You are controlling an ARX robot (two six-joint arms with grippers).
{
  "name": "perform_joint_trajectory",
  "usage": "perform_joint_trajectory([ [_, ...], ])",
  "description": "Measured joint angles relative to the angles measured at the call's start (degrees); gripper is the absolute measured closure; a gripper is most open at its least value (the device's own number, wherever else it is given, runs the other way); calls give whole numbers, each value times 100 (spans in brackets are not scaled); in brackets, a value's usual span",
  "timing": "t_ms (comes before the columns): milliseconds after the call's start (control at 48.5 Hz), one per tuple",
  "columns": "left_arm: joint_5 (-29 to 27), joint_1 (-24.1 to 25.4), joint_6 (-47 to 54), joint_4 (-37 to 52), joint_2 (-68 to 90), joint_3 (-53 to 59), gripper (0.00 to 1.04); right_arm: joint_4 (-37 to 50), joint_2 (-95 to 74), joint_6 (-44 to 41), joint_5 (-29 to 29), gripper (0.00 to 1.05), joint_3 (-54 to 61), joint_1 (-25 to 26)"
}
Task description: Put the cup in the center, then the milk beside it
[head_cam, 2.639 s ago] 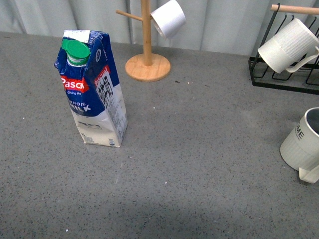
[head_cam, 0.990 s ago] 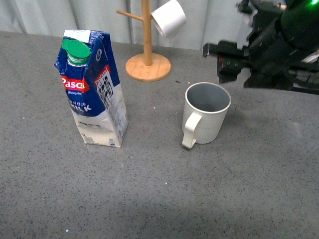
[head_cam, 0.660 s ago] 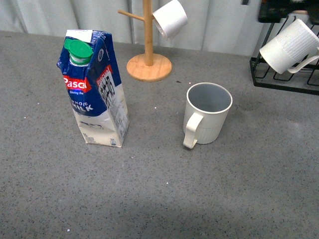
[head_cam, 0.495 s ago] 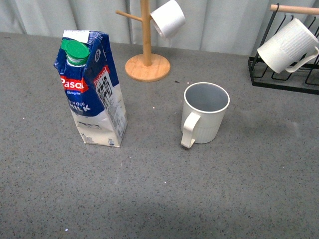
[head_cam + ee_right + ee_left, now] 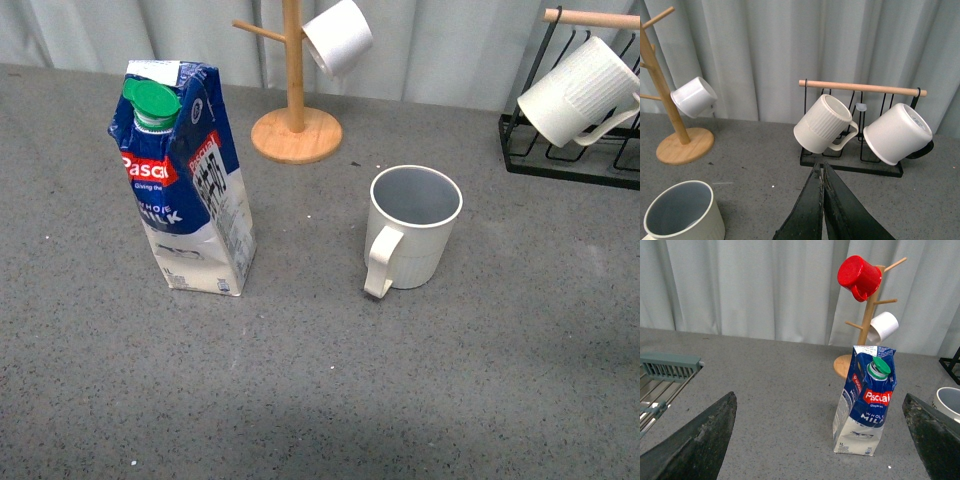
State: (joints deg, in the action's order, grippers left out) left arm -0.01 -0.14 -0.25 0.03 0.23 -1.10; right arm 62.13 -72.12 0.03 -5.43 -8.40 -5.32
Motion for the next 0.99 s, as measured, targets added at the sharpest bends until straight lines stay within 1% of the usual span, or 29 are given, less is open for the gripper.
perform_joint_trajectory([
  [165,0,0,0,0,0,0,7,-332,638,0,120,104,240,94],
  [227,0,0,0,0,0,0,7,-525,925,-2,463,104,341,315],
  [371,0,0,0,0,0,0,7,-903,1456,0,498,104,492,514],
  [495,0,0,0,0,0,0,7,-1255,1917,0,516,104,599,518],
  [825,0,0,0,0,0,0,7,-2837,3759,0,533,104,811,518],
  [990,0,0,0,0,0,0,7,-3373,4339,0,535,104,813,518],
])
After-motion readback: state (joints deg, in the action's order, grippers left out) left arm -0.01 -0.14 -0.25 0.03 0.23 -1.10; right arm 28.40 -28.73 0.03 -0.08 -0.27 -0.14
